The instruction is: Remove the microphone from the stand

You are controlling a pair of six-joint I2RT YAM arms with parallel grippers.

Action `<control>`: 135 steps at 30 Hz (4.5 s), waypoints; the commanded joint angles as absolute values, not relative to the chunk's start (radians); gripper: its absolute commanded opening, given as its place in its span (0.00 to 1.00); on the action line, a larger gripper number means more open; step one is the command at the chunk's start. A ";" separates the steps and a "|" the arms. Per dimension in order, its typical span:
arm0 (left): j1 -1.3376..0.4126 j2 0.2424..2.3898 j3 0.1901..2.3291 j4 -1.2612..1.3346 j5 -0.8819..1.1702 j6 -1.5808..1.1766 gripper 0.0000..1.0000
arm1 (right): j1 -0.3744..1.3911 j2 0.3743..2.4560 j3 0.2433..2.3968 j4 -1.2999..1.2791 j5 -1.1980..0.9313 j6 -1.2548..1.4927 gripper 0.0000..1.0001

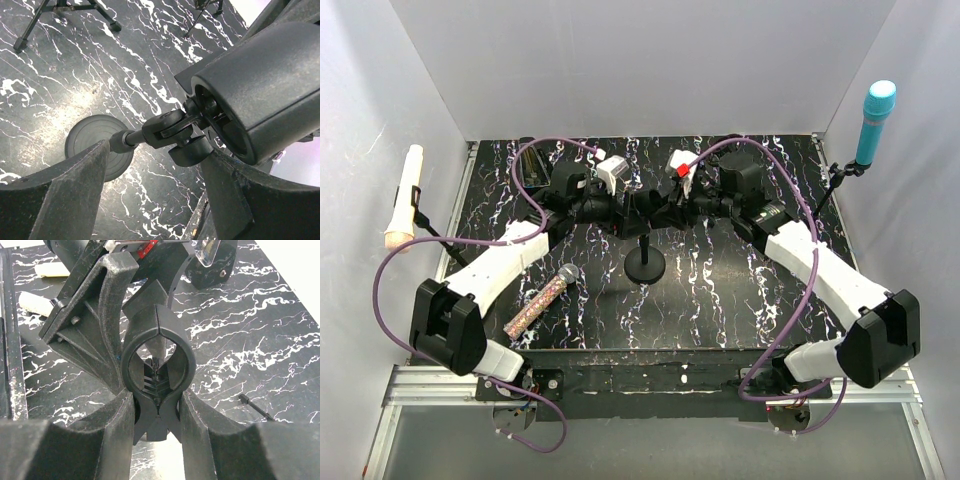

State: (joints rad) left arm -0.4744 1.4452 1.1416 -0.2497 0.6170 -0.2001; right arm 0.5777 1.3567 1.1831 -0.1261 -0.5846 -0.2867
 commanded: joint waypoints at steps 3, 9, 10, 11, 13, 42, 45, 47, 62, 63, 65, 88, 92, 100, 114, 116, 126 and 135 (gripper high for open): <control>-0.462 1.414 1.069 -0.175 0.532 -0.189 0.71 | 0.598 1.442 1.104 -0.310 -0.509 -0.295 0.01; -0.460 1.394 0.968 -0.109 0.502 -0.225 0.76 | 0.603 1.471 1.045 -0.247 -0.453 -0.245 0.01; -0.457 1.385 0.956 -0.106 0.511 -0.221 0.77 | 0.601 1.479 1.039 -0.241 -0.451 -0.242 0.01; -0.457 1.379 0.954 -0.112 0.511 -0.212 0.79 | 0.603 1.485 1.035 -0.239 -0.453 -0.239 0.01; -0.457 1.355 0.960 -0.146 0.459 -0.210 0.97 | 0.601 1.493 1.035 -0.236 -0.451 -0.233 0.01; -0.416 1.218 1.026 -0.465 0.330 -0.060 0.98 | 0.505 2.028 2.018 -0.017 -0.321 -0.114 0.01; -0.402 1.236 1.037 -0.462 0.357 -0.060 0.98 | 0.499 2.104 2.092 -0.084 -0.296 -0.091 0.06; -0.396 1.243 1.040 -0.454 0.374 -0.063 0.98 | 0.499 2.132 2.089 -0.095 -0.273 -0.083 0.32; -0.394 1.302 1.034 -0.396 0.455 -0.081 0.98 | 0.480 1.807 1.882 -0.103 -0.299 -0.008 0.85; -0.394 1.307 1.037 -0.391 0.472 -0.081 0.98 | 0.480 1.769 1.869 -0.109 -0.319 -0.012 0.85; -0.394 1.327 1.043 -0.387 0.497 -0.080 0.98 | 0.482 1.694 1.833 -0.149 -0.362 -0.034 0.85; -0.445 1.497 1.177 -0.396 0.565 -0.115 0.98 | 0.115 0.685 1.383 -0.830 0.094 -0.244 0.64; -0.486 1.502 1.198 -0.408 0.523 -0.104 0.98 | -0.038 0.794 1.492 -0.813 0.103 -0.192 0.63; -0.583 1.464 1.169 -0.411 0.367 -0.071 0.98 | -0.150 0.801 1.439 -0.583 0.187 -0.305 0.66; -0.592 1.486 1.267 -0.494 0.380 -0.005 0.98 | -0.255 0.836 1.152 -0.016 0.024 -0.410 0.71; -0.592 1.485 1.276 -0.495 0.379 -0.005 0.98 | -0.261 0.859 1.149 0.030 0.011 -0.400 0.71; -0.592 1.485 1.290 -0.508 0.391 0.051 0.97 | -0.265 0.910 1.100 0.208 -0.024 -0.387 0.61; -0.592 1.483 1.278 -0.459 0.402 0.044 0.96 | -0.265 0.881 1.094 0.244 -0.124 -0.387 0.01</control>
